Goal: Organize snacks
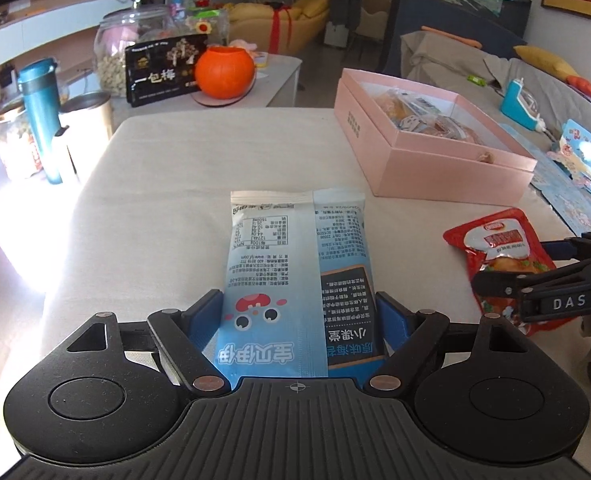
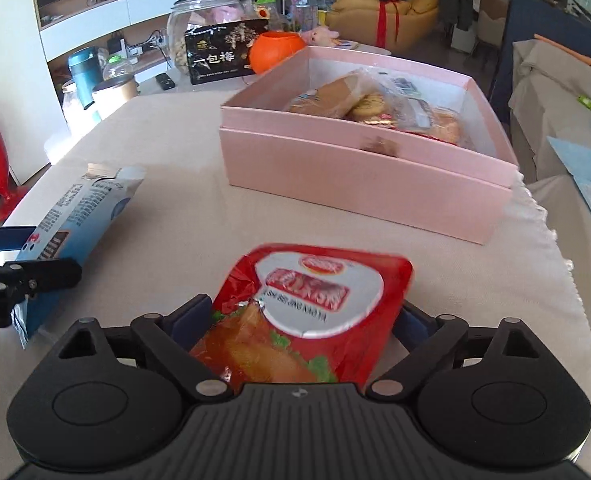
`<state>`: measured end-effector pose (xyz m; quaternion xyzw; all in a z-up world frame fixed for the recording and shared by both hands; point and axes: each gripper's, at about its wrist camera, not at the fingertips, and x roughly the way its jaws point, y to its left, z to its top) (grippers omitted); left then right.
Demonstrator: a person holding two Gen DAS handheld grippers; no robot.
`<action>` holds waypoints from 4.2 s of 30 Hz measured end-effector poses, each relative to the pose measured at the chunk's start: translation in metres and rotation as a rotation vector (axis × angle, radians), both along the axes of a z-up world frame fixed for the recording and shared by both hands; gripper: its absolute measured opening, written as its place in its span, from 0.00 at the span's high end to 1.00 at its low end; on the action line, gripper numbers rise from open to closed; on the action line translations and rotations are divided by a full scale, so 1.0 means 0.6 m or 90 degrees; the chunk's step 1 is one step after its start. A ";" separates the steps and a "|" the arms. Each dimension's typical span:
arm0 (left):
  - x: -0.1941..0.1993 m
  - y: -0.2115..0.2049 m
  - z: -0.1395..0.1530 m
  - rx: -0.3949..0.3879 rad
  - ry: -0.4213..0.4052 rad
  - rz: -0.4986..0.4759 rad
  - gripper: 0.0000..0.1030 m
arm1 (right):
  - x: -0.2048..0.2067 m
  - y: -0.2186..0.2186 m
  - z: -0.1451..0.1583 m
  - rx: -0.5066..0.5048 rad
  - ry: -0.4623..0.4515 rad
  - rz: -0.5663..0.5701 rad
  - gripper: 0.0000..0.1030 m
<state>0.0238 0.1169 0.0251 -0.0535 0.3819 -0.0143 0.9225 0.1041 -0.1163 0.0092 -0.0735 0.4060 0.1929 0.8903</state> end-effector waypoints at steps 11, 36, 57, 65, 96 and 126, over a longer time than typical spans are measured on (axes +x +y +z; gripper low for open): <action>0.006 -0.030 0.001 0.007 0.005 -0.024 0.17 | 0.019 -0.022 -0.012 -0.001 -0.030 -0.035 0.03; 0.022 -0.066 0.039 -0.019 -0.038 -0.057 0.17 | 0.054 -0.130 0.069 0.116 0.003 0.015 0.60; 0.016 -0.077 0.035 -0.056 -0.038 -0.099 0.17 | 0.043 -0.159 0.044 0.089 0.027 -0.031 0.81; 0.134 -0.089 0.173 -0.076 -0.190 -0.138 0.12 | 0.075 -0.149 0.224 0.182 -0.103 -0.003 0.81; -0.047 -0.150 -0.039 0.067 -0.075 -0.001 0.15 | -0.096 -0.067 -0.009 0.037 -0.054 -0.099 0.32; -0.037 -0.155 -0.043 0.075 -0.069 0.014 0.11 | -0.110 -0.090 -0.031 0.026 -0.097 -0.156 0.01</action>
